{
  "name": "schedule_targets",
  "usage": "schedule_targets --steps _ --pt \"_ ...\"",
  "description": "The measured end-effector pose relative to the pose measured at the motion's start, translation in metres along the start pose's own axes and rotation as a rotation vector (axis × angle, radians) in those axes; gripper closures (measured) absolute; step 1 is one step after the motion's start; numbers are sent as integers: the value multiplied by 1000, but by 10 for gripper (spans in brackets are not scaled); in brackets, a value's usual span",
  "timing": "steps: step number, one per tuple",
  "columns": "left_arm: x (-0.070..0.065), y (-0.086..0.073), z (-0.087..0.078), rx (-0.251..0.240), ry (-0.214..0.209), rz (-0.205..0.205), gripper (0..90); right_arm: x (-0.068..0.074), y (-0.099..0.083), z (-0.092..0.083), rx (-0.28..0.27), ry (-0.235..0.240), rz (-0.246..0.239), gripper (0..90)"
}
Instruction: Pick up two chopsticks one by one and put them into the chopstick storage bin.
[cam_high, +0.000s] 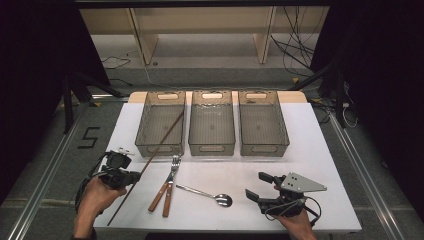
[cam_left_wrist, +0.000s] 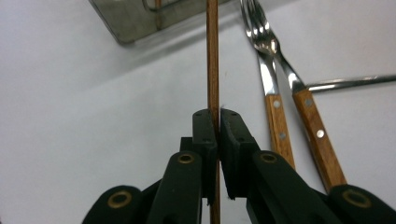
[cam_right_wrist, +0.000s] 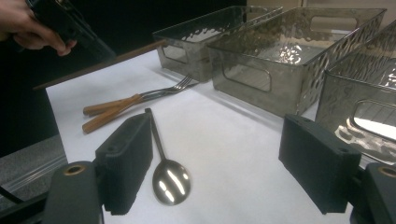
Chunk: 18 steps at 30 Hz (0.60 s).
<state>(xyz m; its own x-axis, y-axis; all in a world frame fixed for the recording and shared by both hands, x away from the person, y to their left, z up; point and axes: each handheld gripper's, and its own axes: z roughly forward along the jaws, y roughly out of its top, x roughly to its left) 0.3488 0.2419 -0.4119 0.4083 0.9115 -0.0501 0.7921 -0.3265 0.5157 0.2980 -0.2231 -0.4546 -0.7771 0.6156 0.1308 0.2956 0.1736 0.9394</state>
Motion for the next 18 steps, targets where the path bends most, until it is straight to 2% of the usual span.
schedule_targets --steps 5,11,18 --pt "4 23 -6 -37 -7 11 852 0 0 0 -2 -2 -2 264" --pt "5 62 -8 -58 -27 48 852 0 0 -1 -5 -1 2 264" --pt "8 103 -5 -65 -3 85 852 -1 1 -2 -10 0 6 264"
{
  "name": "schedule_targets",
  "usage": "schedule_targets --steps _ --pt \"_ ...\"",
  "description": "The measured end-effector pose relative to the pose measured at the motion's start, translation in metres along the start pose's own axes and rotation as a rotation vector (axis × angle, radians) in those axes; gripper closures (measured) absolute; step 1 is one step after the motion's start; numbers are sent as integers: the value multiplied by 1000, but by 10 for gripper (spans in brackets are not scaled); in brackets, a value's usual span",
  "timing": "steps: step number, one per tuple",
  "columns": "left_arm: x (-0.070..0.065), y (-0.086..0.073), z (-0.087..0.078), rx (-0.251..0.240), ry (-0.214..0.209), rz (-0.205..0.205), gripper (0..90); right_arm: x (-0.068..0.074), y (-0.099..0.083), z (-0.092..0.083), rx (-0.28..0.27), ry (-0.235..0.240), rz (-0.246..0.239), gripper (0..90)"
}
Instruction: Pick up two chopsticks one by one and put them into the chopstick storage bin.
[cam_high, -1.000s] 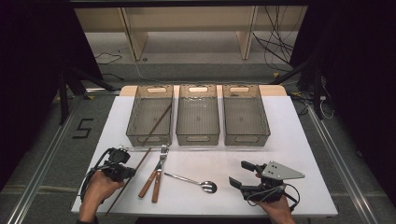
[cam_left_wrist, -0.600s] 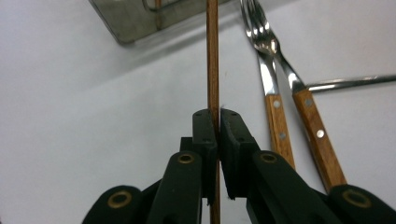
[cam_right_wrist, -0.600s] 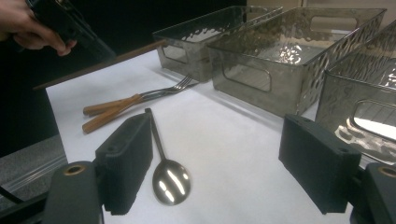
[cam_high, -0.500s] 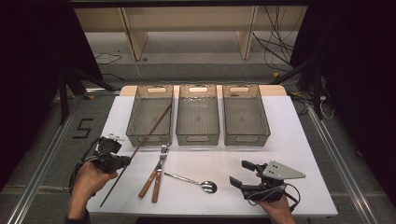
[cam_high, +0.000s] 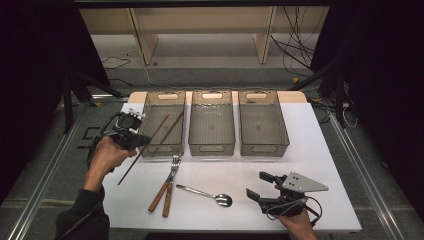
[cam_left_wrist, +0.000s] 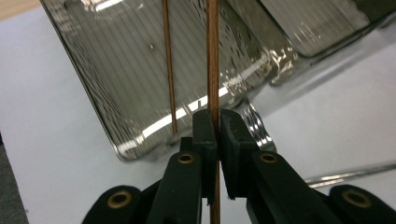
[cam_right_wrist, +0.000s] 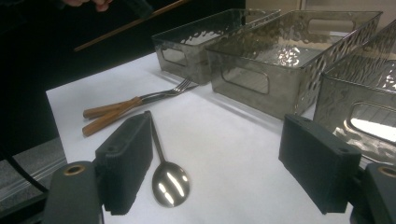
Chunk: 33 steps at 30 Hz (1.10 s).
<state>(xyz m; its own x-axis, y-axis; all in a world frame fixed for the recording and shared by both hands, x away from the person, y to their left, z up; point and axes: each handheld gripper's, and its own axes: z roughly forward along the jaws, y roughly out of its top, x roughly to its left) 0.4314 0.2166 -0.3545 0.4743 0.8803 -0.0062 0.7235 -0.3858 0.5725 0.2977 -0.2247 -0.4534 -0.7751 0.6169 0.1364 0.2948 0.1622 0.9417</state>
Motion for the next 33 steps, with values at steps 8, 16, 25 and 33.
schedule_targets --steps 8,16,25,33 --pt "10 39 10 -22 12 17 852 0 0 1 0 6 -1 264" --pt "34 71 37 -10 7 -8 852 -1 0 0 2 7 1 264" --pt "38 96 46 -31 37 17 851 -1 0 0 1 12 -4 264" --pt "44 106 57 -66 44 -16 852 -2 0 -1 -3 12 2 264"
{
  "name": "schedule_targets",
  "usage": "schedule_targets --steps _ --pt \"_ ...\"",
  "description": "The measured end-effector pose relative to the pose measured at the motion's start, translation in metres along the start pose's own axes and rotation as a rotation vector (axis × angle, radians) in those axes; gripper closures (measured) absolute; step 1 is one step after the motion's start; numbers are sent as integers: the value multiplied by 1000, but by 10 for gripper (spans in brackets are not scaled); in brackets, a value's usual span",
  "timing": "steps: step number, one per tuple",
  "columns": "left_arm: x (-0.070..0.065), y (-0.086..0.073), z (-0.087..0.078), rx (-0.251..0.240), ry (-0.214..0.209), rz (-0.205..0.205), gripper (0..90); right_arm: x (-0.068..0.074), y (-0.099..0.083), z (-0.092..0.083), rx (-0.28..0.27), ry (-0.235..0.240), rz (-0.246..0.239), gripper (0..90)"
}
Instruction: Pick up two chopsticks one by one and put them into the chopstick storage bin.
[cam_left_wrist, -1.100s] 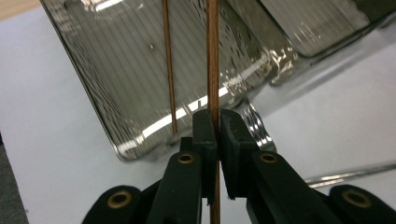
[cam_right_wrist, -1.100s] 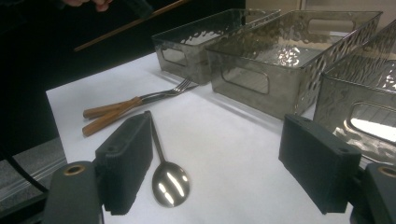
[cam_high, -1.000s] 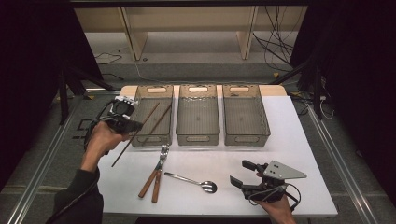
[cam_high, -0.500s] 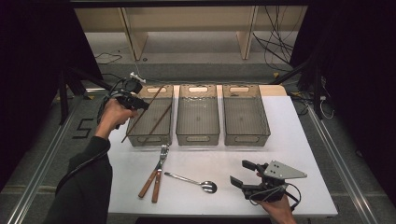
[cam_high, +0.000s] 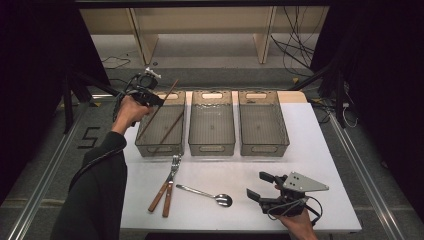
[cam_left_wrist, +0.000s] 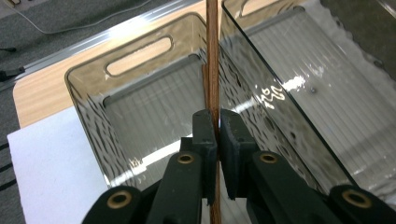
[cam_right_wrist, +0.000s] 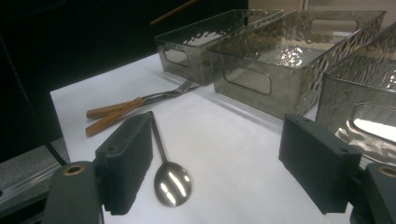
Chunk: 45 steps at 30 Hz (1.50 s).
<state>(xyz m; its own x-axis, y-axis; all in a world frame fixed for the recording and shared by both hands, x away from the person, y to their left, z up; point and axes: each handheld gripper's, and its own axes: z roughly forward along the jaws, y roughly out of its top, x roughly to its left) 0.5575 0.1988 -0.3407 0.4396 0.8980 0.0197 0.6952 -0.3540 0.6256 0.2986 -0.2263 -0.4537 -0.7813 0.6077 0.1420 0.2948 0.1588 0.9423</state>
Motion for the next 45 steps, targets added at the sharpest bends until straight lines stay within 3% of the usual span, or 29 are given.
schedule_targets --steps 12,22,27,32,39,42,45 --pt "3 -1 4 -57 1 7 851 1 0 0 4 1 -2 264" --pt "5 -11 19 -39 -8 -8 850 1 0 1 4 2 -1 264" --pt "4 -15 22 -66 -8 -18 832 1 0 1 4 2 -2 264" --pt "1 -14 21 -51 -29 -50 587 1 0 1 3 3 -2 264" --pt "-9 -17 -1 -87 -85 -87 432 1 0 1 3 0 -4 264" --pt "-20 -24 -11 -89 -82 -66 369 1 0 1 7 -1 -3 264" --pt "-29 -34 -22 -124 -97 -66 336 2 0 1 10 -2 -3 264"
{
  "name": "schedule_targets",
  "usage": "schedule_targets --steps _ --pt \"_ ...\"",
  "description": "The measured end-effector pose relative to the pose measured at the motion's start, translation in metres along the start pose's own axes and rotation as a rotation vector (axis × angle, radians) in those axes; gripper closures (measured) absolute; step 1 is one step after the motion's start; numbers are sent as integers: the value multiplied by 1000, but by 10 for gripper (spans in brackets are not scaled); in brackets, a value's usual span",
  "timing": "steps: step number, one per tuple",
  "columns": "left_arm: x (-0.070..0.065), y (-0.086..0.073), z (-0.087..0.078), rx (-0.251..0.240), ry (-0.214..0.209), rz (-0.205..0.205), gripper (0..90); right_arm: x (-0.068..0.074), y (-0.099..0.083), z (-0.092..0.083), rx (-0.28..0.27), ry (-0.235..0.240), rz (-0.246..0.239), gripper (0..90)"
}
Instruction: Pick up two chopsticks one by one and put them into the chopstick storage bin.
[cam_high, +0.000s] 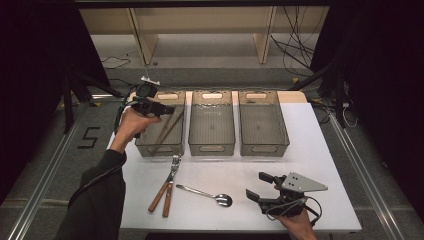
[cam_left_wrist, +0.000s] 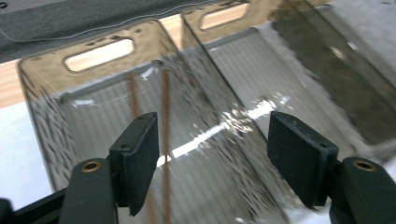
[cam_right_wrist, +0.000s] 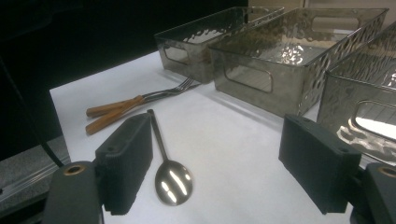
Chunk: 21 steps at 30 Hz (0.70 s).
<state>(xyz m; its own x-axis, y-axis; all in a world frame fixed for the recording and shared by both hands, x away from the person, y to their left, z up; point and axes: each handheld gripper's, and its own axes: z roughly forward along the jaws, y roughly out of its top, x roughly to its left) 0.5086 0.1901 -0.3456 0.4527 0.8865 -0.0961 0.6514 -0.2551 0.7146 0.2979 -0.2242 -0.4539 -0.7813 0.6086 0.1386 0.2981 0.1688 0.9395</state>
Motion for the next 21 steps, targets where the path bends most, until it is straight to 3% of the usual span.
schedule_targets --steps 3,8,11,14,21 --pt "-12 -11 -8 -1 15 50 305 1 1 0 3 0 1 264" --pt "-21 -31 -26 -69 -36 13 288 3 2 2 4 4 0 264" --pt "-25 -47 -34 -71 -36 15 280 3 2 3 12 8 2 264" --pt "-27 -63 -40 -77 -64 -1 273 4 2 4 19 11 4 264" --pt "-33 -91 -44 -62 -82 -9 263 7 3 9 39 21 -4 264"
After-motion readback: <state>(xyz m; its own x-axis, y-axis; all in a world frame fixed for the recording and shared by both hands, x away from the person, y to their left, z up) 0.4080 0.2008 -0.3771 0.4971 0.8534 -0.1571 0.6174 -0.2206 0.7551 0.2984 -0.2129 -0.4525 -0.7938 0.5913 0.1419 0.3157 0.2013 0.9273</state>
